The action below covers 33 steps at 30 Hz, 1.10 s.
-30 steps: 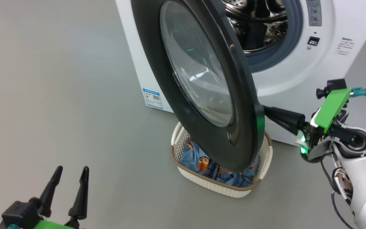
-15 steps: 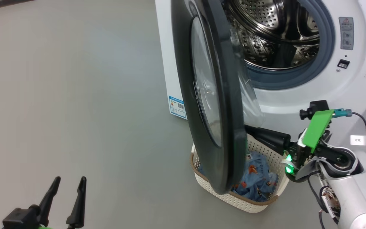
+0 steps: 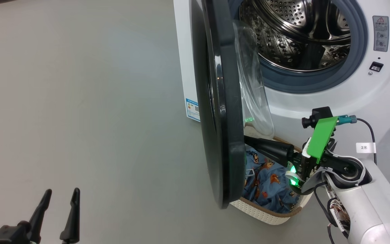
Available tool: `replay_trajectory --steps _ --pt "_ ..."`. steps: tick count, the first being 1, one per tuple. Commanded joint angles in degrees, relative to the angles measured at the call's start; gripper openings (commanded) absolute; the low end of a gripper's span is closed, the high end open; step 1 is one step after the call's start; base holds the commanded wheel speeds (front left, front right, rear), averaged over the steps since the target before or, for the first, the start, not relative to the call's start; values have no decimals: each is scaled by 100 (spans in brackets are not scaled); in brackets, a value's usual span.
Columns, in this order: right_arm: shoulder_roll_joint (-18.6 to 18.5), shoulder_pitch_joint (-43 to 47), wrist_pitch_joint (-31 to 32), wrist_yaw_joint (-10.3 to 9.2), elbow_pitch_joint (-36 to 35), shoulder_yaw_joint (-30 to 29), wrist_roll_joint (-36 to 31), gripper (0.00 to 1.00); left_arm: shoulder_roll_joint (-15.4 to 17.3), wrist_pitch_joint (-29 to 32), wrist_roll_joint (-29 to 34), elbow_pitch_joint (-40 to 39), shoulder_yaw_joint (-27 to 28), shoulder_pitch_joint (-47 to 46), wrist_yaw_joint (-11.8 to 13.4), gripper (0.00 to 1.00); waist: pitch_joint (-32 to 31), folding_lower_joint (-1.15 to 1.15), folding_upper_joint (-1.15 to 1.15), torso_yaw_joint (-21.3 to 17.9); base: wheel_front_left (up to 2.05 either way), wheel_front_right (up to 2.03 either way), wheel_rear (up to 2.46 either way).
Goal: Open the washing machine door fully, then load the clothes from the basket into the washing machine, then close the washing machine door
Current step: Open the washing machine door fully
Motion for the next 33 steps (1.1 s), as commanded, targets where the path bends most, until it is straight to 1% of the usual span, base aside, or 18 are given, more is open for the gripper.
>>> replay_trajectory --steps 1,7,13,20,21,22,23,24,25,26,27,30,33 --pt "148 -254 4 28 -124 155 125 0 139 -38 57 -175 245 -103 3 100 6 0 0 3 0 0 0" --pt "175 -286 4 28 -86 190 158 0 101 -38 94 -209 297 -67 3 100 -2 0 0 -5 0 0 0" --pt "167 -223 14 28 -82 149 158 0 90 -38 117 -190 229 -94 3 100 -36 0 0 -26 0 0 0" --pt "18 -38 -159 28 -424 -95 144 0 107 -38 103 -155 59 -155 3 100 -126 0 0 -81 0 0 0" --pt "-18 22 -209 28 -520 -139 124 4 110 -38 102 -147 32 -161 3 100 -147 0 0 -93 0 0 0" --pt "-50 96 -244 28 -618 -176 110 27 113 -38 101 -139 7 -166 3 100 -176 0 0 -110 0 0 0" --pt "-84 178 -287 28 -733 -214 91 38 119 -38 103 -131 -20 -168 3 100 -208 0 0 -129 0 0 0" --pt "-84 178 -287 28 -733 -214 91 38 119 -38 103 -131 -20 -168 3 100 -208 0 0 -129 0 0 0" --pt "-122 263 -364 28 -870 -261 53 48 125 -38 102 -122 -58 -174 3 100 -231 0 0 -145 0 0 0" --pt "-153 353 -441 28 -1020 -305 14 80 132 -38 100 -111 -98 -182 3 100 -265 0 0 -168 0 0 0" --pt "-177 435 -539 28 -1215 -340 -47 100 142 -38 96 -105 -121 -184 3 100 -281 0 0 -211 0 0 0" --pt "-213 645 -1021 28 -1918 -439 -350 100 162 -38 107 -109 -142 -195 3 100 -283 0 0 -399 0 0 0" --pt "-302 819 -1681 28 -2630 -414 -880 100 156 -38 194 -154 -105 -221 3 100 -281 0 0 -602 0 0 0"
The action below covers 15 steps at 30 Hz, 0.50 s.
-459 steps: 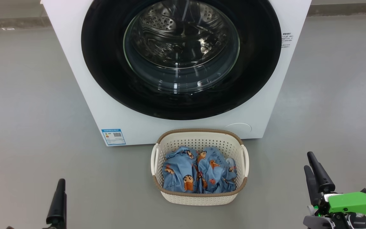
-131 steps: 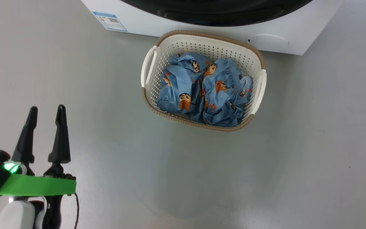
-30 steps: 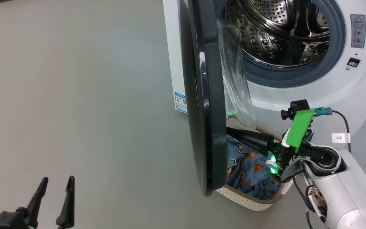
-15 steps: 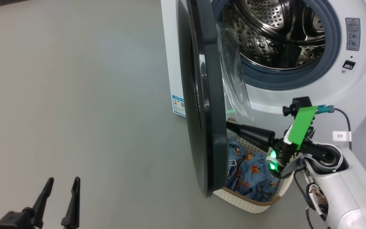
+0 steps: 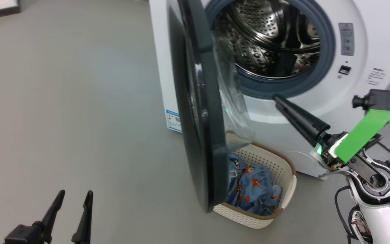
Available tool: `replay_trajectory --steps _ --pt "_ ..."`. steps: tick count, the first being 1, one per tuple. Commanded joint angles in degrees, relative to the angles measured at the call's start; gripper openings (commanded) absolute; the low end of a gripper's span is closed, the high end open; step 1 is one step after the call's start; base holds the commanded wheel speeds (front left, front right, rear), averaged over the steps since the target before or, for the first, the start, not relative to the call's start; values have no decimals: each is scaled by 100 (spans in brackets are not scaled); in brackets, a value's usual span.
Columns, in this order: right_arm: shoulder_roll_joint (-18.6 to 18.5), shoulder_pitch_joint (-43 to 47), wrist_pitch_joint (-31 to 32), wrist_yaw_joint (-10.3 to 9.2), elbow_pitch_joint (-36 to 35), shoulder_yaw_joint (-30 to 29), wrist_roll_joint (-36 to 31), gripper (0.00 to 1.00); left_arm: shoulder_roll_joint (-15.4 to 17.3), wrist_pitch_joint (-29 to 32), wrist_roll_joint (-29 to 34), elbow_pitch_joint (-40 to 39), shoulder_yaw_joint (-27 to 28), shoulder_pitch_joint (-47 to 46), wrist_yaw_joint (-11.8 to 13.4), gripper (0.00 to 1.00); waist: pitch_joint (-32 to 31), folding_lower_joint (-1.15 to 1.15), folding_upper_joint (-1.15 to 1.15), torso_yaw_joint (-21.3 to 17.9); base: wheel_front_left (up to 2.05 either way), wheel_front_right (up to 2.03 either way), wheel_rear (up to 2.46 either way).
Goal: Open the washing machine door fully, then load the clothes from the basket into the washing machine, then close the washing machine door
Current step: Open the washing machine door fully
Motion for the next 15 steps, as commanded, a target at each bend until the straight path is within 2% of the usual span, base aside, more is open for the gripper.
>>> replay_trajectory --steps 1,6,15 --pt "-79 22 -277 28 -417 100 -252 100 145 -38 103 -157 250 -227 3 100 11 0 0 -269 0 0 0" --pt "-399 294 -1487 28 -1198 460 -1067 100 43 -38 149 -348 382 -201 3 100 8 0 0 -643 0 0 0" --pt "-1140 633 -3447 28 -1306 1227 -2175 100 8 -38 185 -563 484 -81 3 100 -11 0 0 -1342 0 0 0"
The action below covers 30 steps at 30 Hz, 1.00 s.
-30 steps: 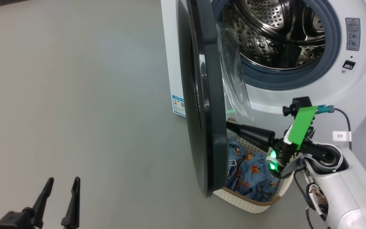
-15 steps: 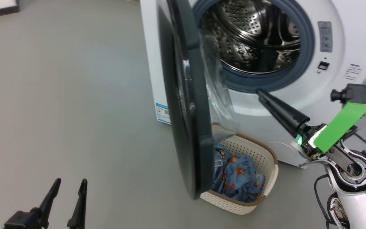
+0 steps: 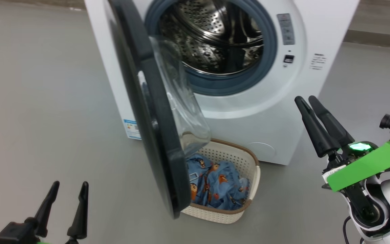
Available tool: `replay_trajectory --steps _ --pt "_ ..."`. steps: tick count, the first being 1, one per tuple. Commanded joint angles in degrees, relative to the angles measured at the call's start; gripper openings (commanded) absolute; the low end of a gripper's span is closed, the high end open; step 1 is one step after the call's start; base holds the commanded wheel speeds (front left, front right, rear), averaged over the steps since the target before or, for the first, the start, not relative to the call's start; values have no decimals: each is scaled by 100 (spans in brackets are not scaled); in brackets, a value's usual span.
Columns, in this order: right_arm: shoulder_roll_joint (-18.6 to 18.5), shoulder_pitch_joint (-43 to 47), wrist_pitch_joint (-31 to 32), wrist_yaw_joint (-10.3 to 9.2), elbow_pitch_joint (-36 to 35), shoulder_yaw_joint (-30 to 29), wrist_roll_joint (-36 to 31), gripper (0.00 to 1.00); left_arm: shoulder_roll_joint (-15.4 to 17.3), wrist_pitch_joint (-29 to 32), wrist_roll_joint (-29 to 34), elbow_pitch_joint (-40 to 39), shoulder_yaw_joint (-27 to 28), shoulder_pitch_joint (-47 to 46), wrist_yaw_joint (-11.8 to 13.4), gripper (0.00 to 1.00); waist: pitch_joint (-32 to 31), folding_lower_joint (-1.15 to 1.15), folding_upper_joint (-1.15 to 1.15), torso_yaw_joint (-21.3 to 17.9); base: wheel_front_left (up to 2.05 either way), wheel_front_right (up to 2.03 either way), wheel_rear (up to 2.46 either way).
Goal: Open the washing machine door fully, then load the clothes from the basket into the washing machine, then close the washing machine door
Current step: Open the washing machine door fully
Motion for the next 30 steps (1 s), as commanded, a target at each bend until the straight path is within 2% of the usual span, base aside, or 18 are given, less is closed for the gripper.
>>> replay_trajectory --steps 1,7,11,19,30 --pt "-154 20 -281 28 -68 147 -263 100 114 -38 43 -187 267 -67 3 100 -15 0 0 -381 0 0 0" --pt "-343 171 -1142 28 157 339 -728 100 72 -38 40 -186 414 30 3 100 -35 0 0 -763 0 0 0" --pt "-445 259 -1408 28 396 294 -1104 100 85 -38 128 -204 419 94 3 100 -45 0 0 -982 0 0 0" --pt "-302 700 -1601 28 880 -65 -1875 100 -12 -38 200 -209 516 168 3 100 -63 0 0 -1217 0 0 0" --pt "-92 1237 -1653 28 1178 -514 -2679 100 -29 -38 211 -194 580 191 3 100 -86 0 0 -1400 0 0 0"
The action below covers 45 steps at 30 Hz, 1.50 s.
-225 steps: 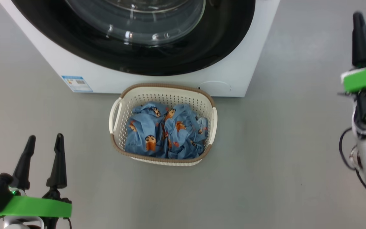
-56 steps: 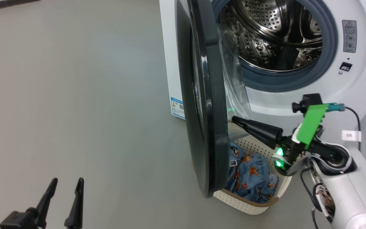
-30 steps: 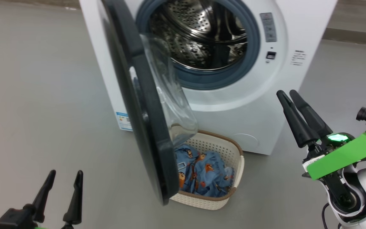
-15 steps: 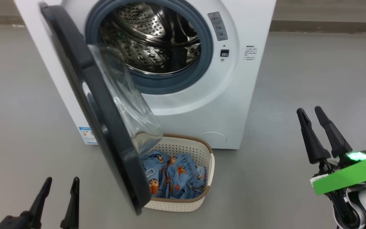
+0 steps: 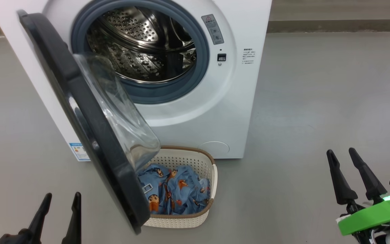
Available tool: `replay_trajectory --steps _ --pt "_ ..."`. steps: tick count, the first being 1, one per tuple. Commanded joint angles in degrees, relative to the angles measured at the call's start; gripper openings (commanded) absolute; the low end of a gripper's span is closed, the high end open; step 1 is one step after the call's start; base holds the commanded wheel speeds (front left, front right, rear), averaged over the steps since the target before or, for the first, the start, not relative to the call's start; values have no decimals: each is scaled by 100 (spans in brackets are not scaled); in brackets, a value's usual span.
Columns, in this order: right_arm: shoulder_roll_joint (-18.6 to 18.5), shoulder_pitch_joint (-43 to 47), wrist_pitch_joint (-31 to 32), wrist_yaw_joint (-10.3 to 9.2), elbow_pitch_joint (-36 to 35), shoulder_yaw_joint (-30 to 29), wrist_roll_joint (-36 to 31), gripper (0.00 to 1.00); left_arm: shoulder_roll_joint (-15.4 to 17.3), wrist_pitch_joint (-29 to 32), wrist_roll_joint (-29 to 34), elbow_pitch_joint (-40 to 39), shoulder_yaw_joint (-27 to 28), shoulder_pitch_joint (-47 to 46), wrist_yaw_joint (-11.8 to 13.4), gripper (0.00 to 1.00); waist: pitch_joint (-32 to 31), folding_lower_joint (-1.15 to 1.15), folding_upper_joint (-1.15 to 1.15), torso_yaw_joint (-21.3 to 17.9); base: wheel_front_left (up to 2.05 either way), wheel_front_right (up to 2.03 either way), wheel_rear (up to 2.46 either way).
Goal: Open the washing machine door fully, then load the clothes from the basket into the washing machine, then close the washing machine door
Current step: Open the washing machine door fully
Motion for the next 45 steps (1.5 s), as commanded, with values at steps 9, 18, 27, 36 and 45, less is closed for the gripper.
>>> replay_trajectory --steps 9,18,27,36,45 --pt "199 122 -73 26 140 -77 -504 100 37 -38 67 -208 347 -102 3 100 14 0 0 -216 0 0 0" --pt "362 129 -74 26 533 -61 -819 100 57 -38 62 -268 364 -99 3 100 90 0 0 -277 0 0 0" --pt "315 41 -74 26 591 103 -830 100 73 -38 47 -265 332 -98 3 100 113 0 0 -237 0 0 0" --pt "246 -25 -74 26 601 163 -792 100 54 -38 38 -219 292 -118 3 100 96 0 0 -159 0 0 0" --pt "208 -37 -74 26 623 206 -858 100 44 -38 53 -175 263 -138 3 100 71 0 0 -117 0 0 0"
